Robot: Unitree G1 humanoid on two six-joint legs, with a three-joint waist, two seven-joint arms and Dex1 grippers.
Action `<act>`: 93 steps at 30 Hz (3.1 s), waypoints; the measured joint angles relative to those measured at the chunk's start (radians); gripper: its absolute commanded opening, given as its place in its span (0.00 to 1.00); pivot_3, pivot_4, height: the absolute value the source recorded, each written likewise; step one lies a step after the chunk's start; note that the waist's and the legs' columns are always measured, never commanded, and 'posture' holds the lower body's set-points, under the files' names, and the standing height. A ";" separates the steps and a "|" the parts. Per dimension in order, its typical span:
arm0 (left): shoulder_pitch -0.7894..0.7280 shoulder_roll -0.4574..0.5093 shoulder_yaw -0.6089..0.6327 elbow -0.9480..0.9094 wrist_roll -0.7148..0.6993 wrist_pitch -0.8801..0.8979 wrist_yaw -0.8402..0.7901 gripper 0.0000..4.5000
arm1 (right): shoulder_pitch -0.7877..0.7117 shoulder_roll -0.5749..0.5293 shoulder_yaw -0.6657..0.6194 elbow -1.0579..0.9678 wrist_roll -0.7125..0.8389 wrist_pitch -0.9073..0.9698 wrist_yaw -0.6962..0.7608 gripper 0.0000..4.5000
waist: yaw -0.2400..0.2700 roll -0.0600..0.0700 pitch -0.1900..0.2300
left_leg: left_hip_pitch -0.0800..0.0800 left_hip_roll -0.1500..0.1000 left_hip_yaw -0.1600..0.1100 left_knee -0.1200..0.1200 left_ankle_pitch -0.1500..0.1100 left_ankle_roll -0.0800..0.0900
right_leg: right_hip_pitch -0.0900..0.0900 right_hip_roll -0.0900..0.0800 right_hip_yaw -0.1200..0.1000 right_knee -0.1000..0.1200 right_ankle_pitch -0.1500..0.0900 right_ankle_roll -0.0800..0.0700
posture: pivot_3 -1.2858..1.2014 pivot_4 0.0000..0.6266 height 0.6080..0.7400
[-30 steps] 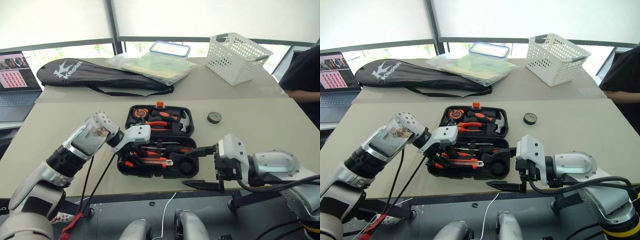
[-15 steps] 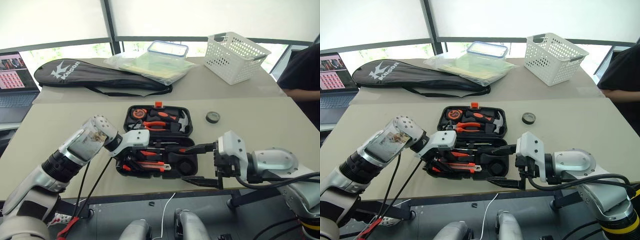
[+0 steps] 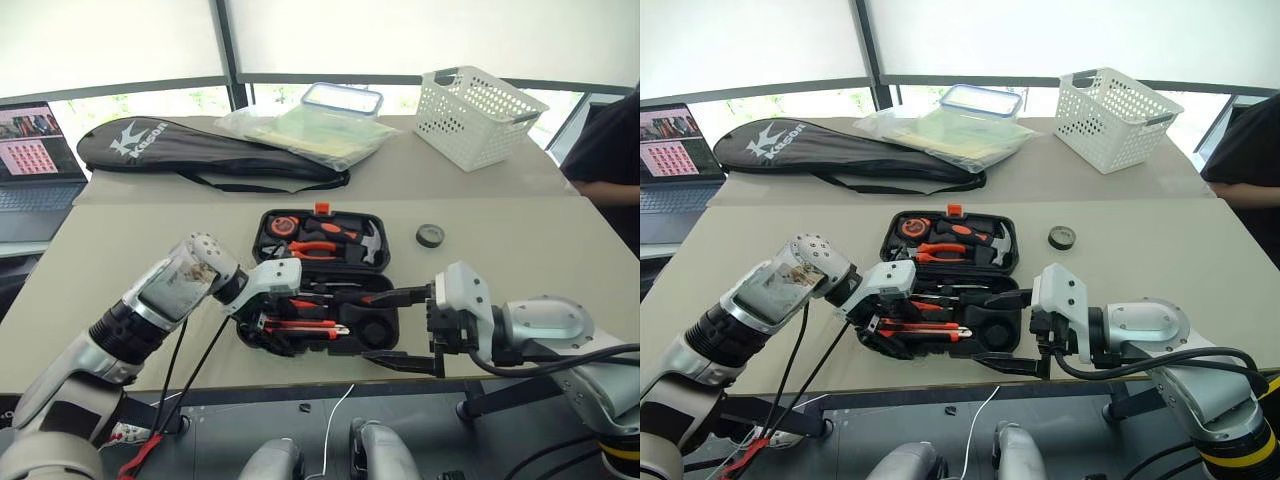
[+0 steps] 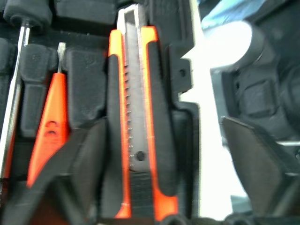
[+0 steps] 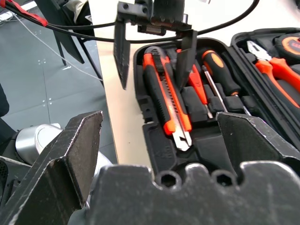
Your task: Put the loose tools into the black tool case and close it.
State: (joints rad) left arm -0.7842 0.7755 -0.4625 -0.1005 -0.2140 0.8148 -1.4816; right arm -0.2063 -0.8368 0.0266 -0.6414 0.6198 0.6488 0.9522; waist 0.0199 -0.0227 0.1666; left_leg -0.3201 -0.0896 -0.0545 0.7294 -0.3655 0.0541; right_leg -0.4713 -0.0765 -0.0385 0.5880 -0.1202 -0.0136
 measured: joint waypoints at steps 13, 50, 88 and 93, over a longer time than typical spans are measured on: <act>0.082 0.163 0.110 0.001 -0.013 -0.220 -0.058 0.27 | -0.006 -0.001 0.000 0.001 -0.006 0.000 0.006 1.00 | -0.005 0.000 0.000 | -0.001 0.000 0.001 -0.001 0.000 -0.001 | -0.002 0.000 0.000 -0.001 0.000 0.000 | 0.52 0.24 1.00; -0.036 -0.074 -0.052 0.173 0.169 -0.502 -0.088 0.01 | 0.018 -0.001 -0.001 -0.008 0.015 0.002 -0.012 1.00 | -0.007 0.000 0.000 | -0.001 0.001 0.001 0.000 0.000 0.000 | -0.001 -0.001 0.000 -0.002 0.000 0.000 | 0.52 0.24 1.00; 0.293 0.137 0.640 -0.173 -0.342 -0.112 0.101 0.99 | -0.097 -0.204 -0.258 0.466 -0.001 0.035 0.087 1.00 | -0.010 0.003 -0.001 | 0.003 0.001 0.003 -0.002 -0.001 0.001 | 0.003 -0.001 0.000 -0.009 0.002 0.002 | 0.52 0.24 1.00; 0.282 0.106 0.631 -0.191 -0.380 -0.096 0.167 0.99 | -0.361 -0.088 -0.008 0.682 -0.196 -0.021 0.062 1.00 | -0.021 0.003 -0.001 | 0.003 0.002 0.003 -0.003 0.000 -0.001 | 0.003 -0.001 0.001 -0.008 0.003 0.000 | 0.52 0.24 1.00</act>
State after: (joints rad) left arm -0.5019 0.8815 0.1690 -0.2910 -0.5939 0.7187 -1.3145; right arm -0.5678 -0.9247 0.0188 0.0409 0.4240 0.6277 1.0144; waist -0.0013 -0.0193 0.1652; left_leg -0.3173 -0.0875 -0.0516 0.7269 -0.3653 0.0527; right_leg -0.4684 -0.0772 -0.0374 0.5796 -0.1171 -0.0137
